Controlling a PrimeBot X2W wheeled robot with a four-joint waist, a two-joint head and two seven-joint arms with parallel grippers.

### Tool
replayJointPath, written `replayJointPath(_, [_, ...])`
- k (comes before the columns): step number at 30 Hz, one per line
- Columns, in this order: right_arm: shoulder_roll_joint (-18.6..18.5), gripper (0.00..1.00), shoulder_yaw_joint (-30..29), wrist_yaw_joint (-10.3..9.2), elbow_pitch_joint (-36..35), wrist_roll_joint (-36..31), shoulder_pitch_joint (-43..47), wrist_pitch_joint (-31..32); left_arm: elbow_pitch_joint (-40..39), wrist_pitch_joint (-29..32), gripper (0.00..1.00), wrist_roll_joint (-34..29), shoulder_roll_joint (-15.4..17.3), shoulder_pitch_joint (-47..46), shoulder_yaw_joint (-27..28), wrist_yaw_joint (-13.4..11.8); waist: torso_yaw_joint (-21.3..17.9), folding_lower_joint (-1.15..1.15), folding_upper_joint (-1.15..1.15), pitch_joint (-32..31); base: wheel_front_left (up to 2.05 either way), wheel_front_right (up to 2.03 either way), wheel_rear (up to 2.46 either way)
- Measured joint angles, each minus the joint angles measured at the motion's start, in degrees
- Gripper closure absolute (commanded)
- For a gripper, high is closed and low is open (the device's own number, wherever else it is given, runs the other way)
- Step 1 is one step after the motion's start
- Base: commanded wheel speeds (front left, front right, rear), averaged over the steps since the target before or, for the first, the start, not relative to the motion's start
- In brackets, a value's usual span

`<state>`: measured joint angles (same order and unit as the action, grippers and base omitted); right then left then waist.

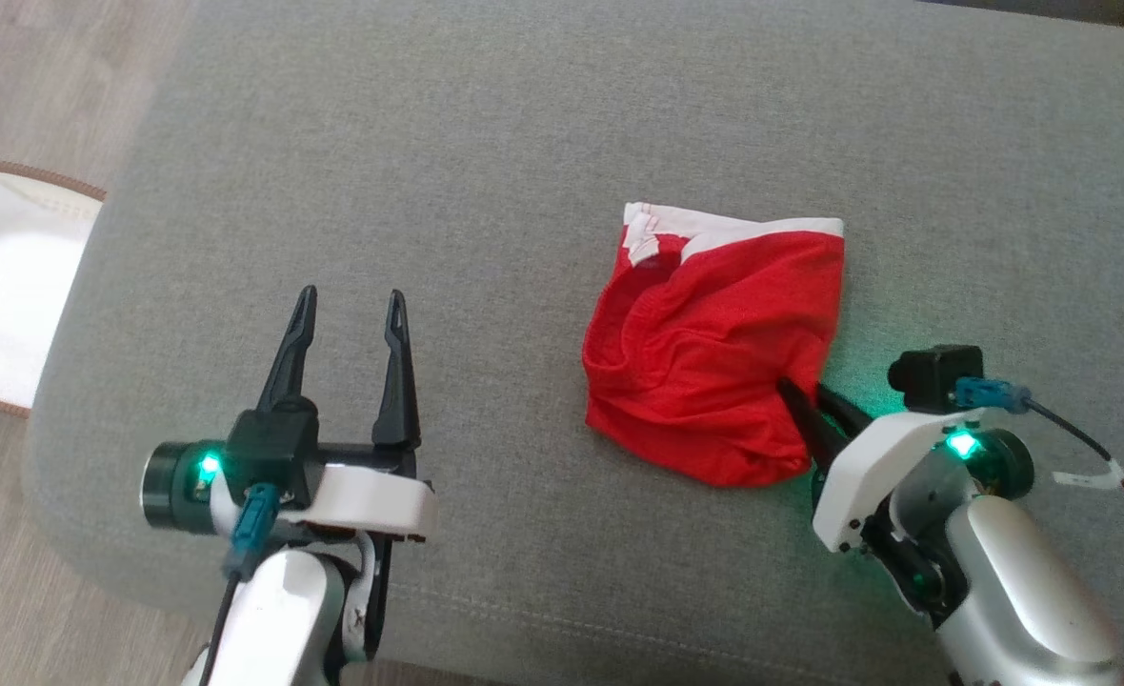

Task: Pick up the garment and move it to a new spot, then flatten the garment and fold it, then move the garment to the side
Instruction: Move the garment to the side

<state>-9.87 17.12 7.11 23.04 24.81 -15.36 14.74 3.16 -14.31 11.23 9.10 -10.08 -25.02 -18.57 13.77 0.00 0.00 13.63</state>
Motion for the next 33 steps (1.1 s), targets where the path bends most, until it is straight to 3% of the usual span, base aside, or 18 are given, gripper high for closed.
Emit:
replayJointPath(11, [-2.91,1.00,4.31,0.00,-2.86,-1.58,-0.26,0.41,-0.14,-0.16,0.00,-1.58,-0.32,0.02,1.63,1.46,-5.31,0.00,0.00,0.09,0.00,0.00,0.00])
replayJointPath(22, [-10.29,1.00,9.37,0.00,-5.17,-1.93,0.75,-0.15,0.42,-0.24,0.00,-3.12,0.14,-2.52,1.07,3.80,-19.57,0.00,0.00,0.46,0.00,0.00,0.00])
replayJointPath(28, [-13.57,1.00,10.63,0.00,-1.55,-0.48,-6.22,-3.26,1.22,-0.20,0.00,-3.83,0.29,-5.89,-0.56,5.04,-27.05,0.00,0.00,2.14,0.00,0.00,0.00])
replayJointPath(33, [-16.61,1.00,8.13,0.00,3.67,0.54,-13.50,-7.10,1.60,0.16,0.00,-4.60,0.33,-8.64,-1.19,5.49,-29.99,0.00,0.00,5.41,0.00,0.00,0.00])
